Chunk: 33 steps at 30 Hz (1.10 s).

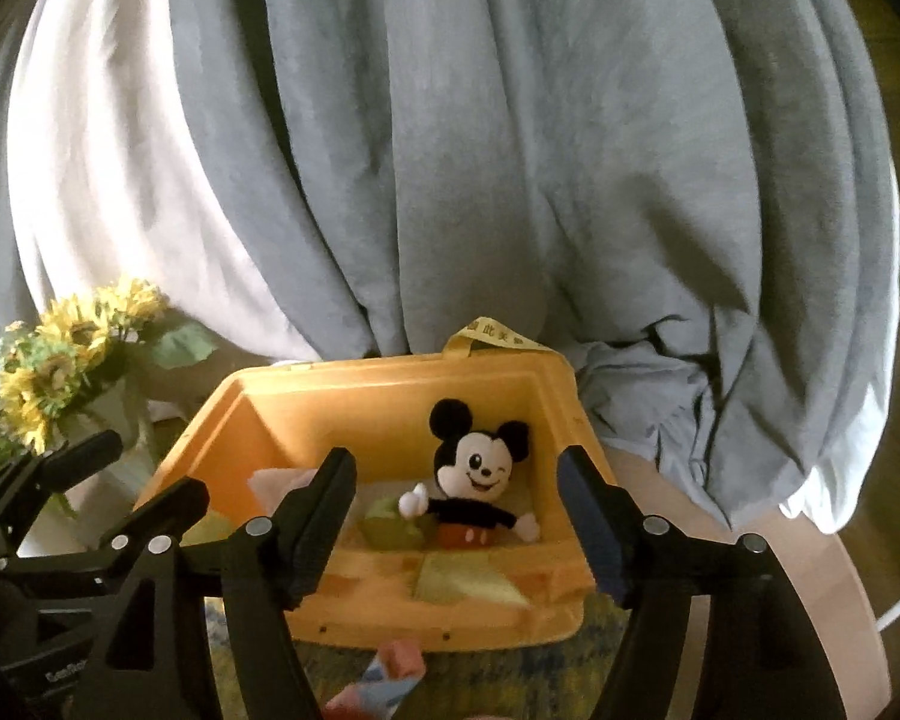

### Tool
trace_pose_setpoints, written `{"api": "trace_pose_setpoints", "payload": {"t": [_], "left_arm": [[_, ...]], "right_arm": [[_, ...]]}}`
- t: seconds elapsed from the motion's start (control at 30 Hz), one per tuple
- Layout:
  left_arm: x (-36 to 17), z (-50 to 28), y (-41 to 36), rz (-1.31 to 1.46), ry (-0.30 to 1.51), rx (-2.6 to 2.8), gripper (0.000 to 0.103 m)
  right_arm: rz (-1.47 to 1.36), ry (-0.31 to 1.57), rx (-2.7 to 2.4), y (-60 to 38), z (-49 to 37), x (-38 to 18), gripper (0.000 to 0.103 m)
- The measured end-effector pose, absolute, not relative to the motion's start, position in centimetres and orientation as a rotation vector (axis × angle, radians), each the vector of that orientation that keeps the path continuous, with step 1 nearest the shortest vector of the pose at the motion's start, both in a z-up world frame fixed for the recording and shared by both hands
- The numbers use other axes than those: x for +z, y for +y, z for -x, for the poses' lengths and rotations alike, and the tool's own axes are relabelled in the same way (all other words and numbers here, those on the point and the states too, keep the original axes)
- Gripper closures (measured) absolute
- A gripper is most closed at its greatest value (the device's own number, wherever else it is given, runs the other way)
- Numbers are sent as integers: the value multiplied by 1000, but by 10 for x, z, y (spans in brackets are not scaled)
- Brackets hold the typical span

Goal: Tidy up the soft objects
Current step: 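Move both tools back toward the red pompom doll and tissue pack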

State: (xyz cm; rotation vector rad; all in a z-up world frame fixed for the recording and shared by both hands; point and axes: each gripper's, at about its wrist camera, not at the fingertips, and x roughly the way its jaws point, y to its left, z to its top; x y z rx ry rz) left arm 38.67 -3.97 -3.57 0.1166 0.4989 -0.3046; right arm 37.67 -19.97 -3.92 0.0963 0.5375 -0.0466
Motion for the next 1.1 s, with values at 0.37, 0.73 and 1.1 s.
{"api": "trace_pose_setpoints", "payload": {"t": [0.37, 0.73, 1.1], "left_arm": [[-29, -335, -30, -124, 476, -345, 22], [-46, -301, -23, -149, 506, -377, 22], [-72, -276, -23, -210, 512, -408, 22]], "right_arm": [[-106, 506, -78, -193, -323, -31, 28], [-117, 534, -110, -185, -285, -45, 28], [-131, 612, -155, -187, -260, -75, 28]]}}
